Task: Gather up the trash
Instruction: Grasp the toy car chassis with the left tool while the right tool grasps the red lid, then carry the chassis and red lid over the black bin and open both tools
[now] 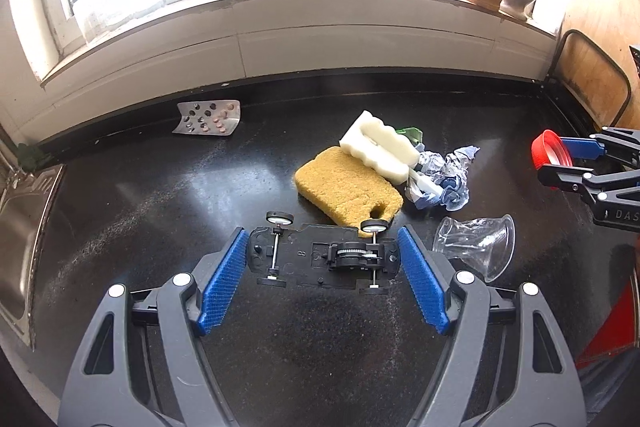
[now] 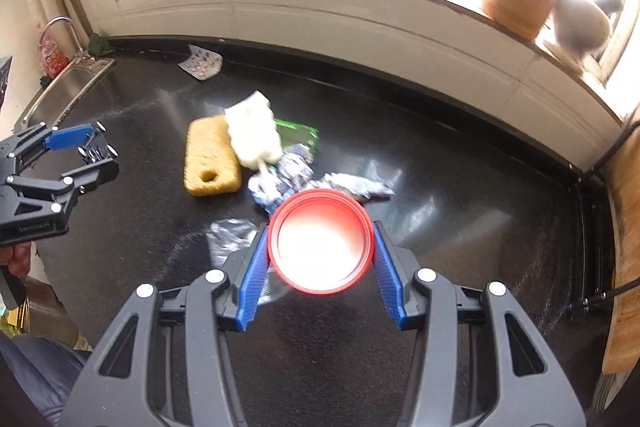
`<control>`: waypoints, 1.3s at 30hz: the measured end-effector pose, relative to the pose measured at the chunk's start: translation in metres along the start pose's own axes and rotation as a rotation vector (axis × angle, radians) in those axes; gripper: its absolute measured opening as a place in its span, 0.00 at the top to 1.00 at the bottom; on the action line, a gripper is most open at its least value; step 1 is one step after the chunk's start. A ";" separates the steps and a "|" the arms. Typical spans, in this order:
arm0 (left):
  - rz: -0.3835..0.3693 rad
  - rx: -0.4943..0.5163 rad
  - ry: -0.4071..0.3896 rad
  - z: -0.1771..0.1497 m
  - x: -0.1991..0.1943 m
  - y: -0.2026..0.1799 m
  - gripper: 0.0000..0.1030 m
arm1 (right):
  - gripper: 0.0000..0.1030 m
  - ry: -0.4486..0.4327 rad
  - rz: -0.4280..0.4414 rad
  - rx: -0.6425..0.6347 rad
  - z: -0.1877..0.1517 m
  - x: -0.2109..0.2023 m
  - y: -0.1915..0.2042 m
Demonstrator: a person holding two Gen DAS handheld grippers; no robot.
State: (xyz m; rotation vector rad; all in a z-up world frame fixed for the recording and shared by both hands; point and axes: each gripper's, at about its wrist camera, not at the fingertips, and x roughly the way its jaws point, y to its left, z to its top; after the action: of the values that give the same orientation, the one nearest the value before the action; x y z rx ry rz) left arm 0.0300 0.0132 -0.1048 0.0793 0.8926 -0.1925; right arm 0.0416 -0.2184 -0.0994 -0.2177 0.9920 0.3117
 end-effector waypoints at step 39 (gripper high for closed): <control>0.518 -0.950 0.064 -0.363 -0.164 0.281 0.28 | 0.52 0.286 0.758 -0.906 -0.016 0.052 0.588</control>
State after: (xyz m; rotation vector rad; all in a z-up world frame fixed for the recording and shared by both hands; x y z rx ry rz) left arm -0.2926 0.3643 -0.2075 -0.5667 0.9216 0.7251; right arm -0.1530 0.3337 -0.1743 -0.7200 1.1322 1.4609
